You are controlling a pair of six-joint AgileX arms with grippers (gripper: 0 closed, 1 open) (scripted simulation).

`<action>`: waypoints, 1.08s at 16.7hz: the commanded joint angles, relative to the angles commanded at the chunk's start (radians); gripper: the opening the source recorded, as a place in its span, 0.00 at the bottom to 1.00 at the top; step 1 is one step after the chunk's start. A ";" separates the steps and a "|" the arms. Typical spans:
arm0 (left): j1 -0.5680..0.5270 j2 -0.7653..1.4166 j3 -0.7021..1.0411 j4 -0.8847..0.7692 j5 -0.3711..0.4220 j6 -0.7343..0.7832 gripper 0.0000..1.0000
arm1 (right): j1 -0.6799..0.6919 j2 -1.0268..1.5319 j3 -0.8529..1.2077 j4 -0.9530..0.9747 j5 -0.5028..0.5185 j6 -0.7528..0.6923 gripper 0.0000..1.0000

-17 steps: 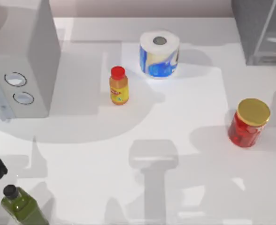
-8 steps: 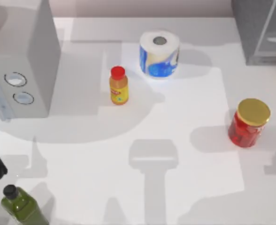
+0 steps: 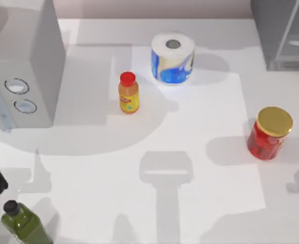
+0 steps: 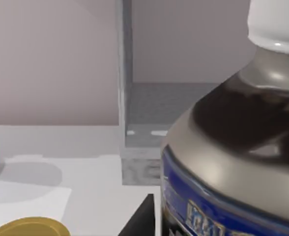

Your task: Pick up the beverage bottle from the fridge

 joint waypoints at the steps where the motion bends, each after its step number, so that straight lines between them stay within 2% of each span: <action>1: 0.000 0.000 0.000 0.000 0.000 0.000 1.00 | 0.000 0.000 0.000 0.000 0.000 0.000 0.00; 4: 0.000 0.000 0.000 0.000 0.000 0.000 1.00 | 0.055 0.050 0.025 0.055 0.052 -0.004 0.00; 8: 0.000 0.000 0.000 0.000 0.000 0.000 1.00 | 0.243 0.227 0.089 0.221 0.231 -0.006 0.00; 12: 0.000 0.000 0.000 0.000 0.000 0.000 1.00 | 0.518 0.514 0.148 0.417 0.500 0.014 0.00; 18: 0.000 0.000 0.000 0.000 0.000 0.000 1.00 | 0.989 1.024 0.228 0.700 0.972 0.078 0.00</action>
